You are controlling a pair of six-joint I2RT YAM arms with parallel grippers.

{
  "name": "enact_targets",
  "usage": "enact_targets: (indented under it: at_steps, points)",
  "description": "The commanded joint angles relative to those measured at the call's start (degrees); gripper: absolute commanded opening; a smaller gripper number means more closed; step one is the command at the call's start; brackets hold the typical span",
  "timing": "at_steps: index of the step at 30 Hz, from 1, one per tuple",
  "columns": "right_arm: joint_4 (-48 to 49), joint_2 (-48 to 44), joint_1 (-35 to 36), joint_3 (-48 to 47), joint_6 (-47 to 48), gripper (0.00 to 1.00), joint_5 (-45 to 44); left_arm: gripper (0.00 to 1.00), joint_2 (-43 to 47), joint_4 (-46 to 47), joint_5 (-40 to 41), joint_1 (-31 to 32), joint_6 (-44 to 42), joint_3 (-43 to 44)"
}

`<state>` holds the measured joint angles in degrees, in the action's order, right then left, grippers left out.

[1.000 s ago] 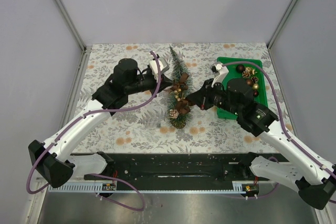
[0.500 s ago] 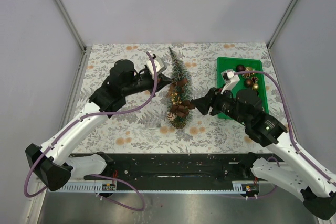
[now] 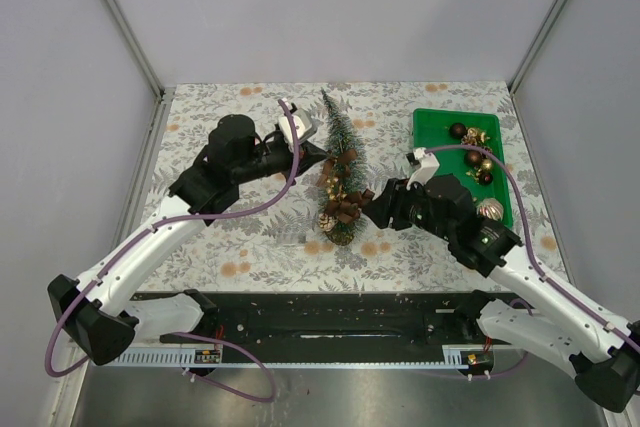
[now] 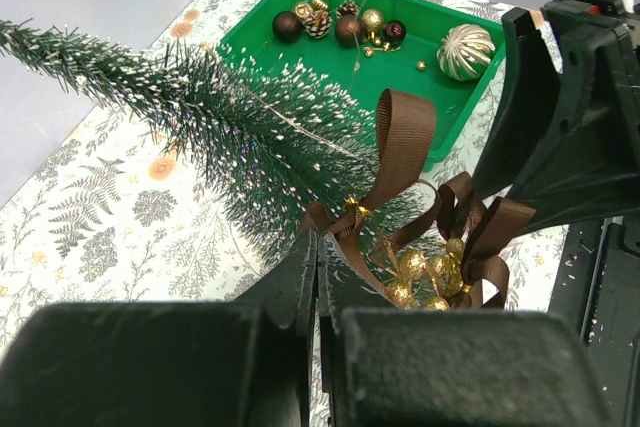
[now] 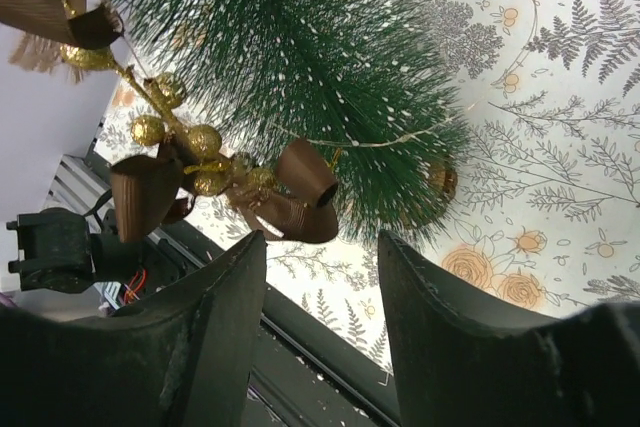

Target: Decorate the small christmas tree

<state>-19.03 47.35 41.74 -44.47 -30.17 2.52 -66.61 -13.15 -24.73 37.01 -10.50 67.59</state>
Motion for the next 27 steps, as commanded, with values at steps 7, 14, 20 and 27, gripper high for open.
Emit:
enact_targets:
  at_steps: [7,14,20,27]
  points:
    - [10.32,2.83,0.45,-0.27,-1.99,0.42,1.69,0.0,2.1,3.57,0.65,-0.28,0.83,-0.53]
    - [9.98,2.22,0.54,0.0,-2.35,0.03,0.99,0.0,2.62,3.65,0.82,-0.45,0.75,-0.53]
    - [1.55,-3.75,0.54,-4.21,0.9,0.0,-1.55,0.0,3.59,4.09,1.35,-1.59,0.75,-0.27]
    - [-6.9,-7.01,0.45,-13.0,5.73,0.0,-6.3,0.0,5.0,4.62,1.7,-2.65,0.92,-1.85]
